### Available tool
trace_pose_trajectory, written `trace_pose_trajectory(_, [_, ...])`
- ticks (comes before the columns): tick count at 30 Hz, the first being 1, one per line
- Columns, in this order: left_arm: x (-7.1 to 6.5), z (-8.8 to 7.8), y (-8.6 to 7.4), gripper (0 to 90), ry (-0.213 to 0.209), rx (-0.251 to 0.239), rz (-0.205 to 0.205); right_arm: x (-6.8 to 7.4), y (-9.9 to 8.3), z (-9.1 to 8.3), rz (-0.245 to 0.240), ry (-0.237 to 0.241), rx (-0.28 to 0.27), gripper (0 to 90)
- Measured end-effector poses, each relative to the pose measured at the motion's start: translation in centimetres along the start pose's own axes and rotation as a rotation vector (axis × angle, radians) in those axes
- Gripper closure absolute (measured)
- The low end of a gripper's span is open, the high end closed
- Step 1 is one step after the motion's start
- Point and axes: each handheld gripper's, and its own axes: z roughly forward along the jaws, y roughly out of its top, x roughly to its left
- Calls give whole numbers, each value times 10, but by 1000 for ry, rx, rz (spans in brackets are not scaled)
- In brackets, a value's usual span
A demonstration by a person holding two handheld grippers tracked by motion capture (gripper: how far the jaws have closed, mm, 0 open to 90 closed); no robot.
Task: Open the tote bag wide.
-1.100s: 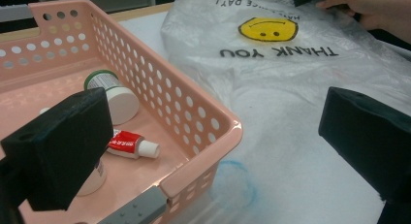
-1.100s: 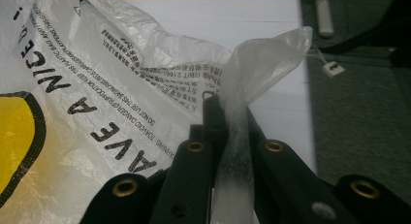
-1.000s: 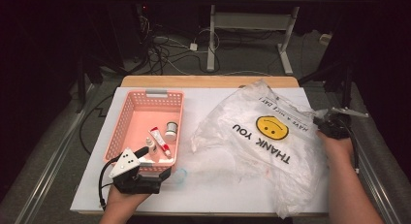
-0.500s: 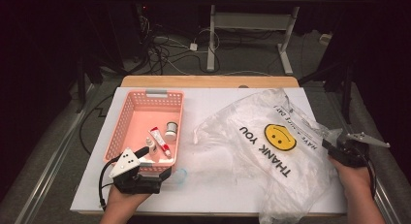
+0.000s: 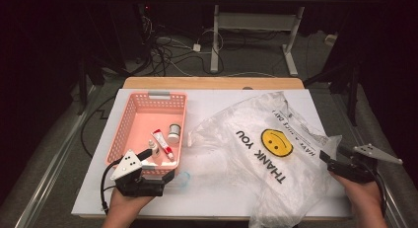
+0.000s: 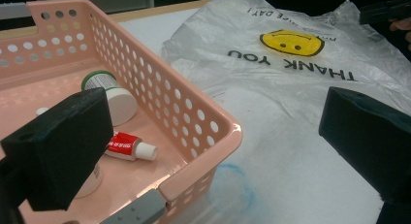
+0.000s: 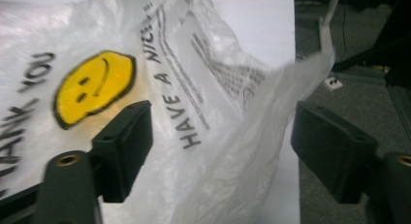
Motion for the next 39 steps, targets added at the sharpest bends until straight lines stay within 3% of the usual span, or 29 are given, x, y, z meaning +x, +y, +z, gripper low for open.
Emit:
trace_pose_trajectory(6, [-1,1,1,0,-31,23,-22,12,1,-30,-20,37,-68,192])
trace_pose_trajectory(10, [-1,1,2,0,-26,25,-22,39,4,-28,-73,116,-63,201])
trace_pose_trajectory(15, [-1,2,1,0,-13,22,-13,74,10,-16,-123,204,-39,200])
trace_pose_trajectory(18, [-2,2,1,0,-2,27,11,87,13,-8,-144,228,-32,198])
trace_pose_trajectory(22, [0,2,1,0,-3,35,8,105,16,4,-164,263,-11,174])
trace_pose_trajectory(28, [1,2,2,0,-2,45,1,125,29,22,-182,309,-15,157])
trace_pose_trajectory(34, [2,3,0,0,2,45,2,141,35,54,-217,340,51,152])
trace_pose_trajectory(37, [1,2,-1,0,6,12,8,151,38,65,-230,352,60,152])
trace_pose_trajectory(39, [0,2,-1,0,10,14,15,155,38,69,-228,363,61,154])
